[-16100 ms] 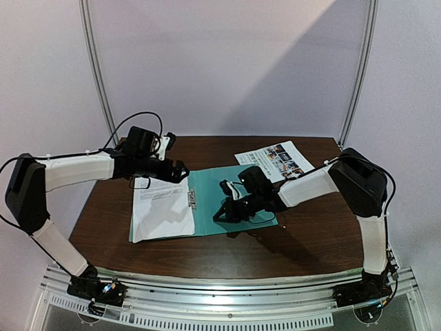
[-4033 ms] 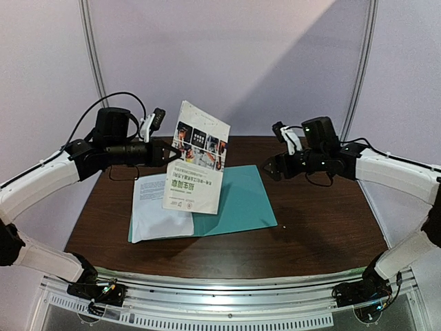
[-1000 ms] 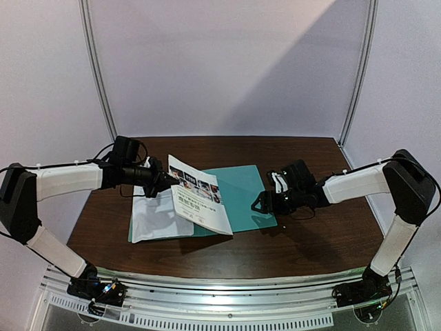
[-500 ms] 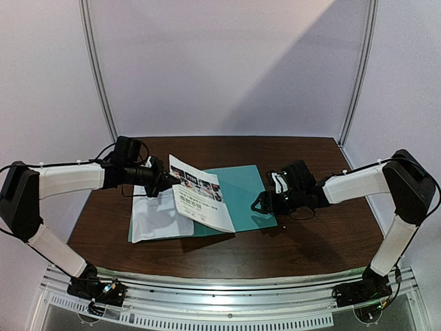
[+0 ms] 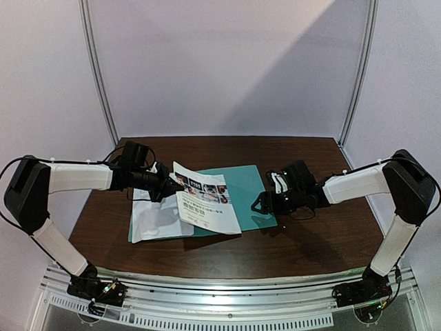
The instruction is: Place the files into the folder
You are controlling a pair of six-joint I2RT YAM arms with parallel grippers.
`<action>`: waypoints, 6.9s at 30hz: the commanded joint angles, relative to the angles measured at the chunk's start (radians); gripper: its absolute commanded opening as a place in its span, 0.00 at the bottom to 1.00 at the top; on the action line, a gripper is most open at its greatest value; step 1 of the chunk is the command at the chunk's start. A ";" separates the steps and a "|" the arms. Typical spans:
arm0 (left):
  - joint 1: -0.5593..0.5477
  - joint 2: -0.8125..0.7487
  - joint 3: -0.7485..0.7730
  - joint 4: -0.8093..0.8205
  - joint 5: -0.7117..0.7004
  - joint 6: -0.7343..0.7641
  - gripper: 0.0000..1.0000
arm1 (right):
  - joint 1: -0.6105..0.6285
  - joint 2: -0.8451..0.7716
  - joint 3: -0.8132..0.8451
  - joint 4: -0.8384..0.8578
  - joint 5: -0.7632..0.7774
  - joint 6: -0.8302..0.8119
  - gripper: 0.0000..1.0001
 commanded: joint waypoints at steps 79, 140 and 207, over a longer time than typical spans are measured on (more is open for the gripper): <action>-0.170 0.442 0.456 -0.246 -0.162 0.295 0.00 | 0.006 0.001 -0.004 -0.114 -0.027 -0.038 0.72; -0.235 0.458 0.393 0.020 -0.203 0.088 0.00 | 0.005 -0.007 0.006 -0.186 0.009 -0.065 0.71; -0.237 0.557 0.617 -0.209 -0.281 0.336 0.00 | 0.005 -0.030 0.046 -0.249 0.037 -0.102 0.72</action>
